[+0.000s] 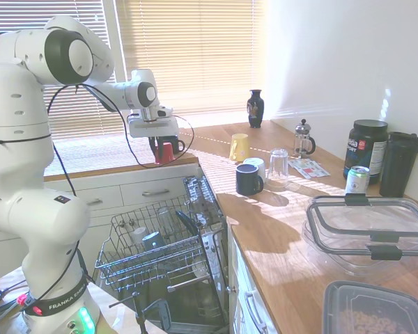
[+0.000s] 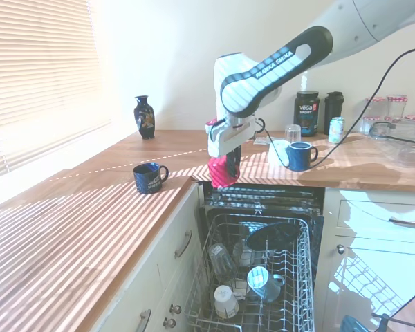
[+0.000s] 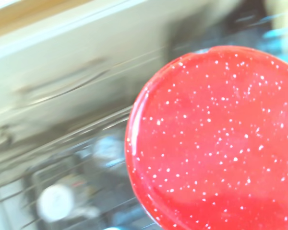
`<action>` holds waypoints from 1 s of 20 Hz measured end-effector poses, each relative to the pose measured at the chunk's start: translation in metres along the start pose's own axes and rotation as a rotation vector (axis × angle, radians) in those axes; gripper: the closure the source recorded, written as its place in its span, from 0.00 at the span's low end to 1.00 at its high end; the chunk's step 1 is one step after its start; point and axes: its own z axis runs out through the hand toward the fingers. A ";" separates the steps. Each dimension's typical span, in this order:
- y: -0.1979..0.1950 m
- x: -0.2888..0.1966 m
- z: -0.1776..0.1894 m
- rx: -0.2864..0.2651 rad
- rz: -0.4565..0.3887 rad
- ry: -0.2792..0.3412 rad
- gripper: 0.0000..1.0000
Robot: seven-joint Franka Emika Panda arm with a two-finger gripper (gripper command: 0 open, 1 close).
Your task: Remove a mug cup out of the dishwasher
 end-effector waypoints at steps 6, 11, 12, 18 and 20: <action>0.047 0.077 0.006 -0.013 0.123 0.001 1.00; 0.059 0.116 0.021 -0.044 0.172 -0.019 1.00; 0.062 0.122 0.026 -0.051 0.179 -0.024 1.00; 0.074 0.155 0.052 -0.085 0.199 -0.044 1.00; 0.077 0.163 0.059 -0.095 0.202 -0.050 1.00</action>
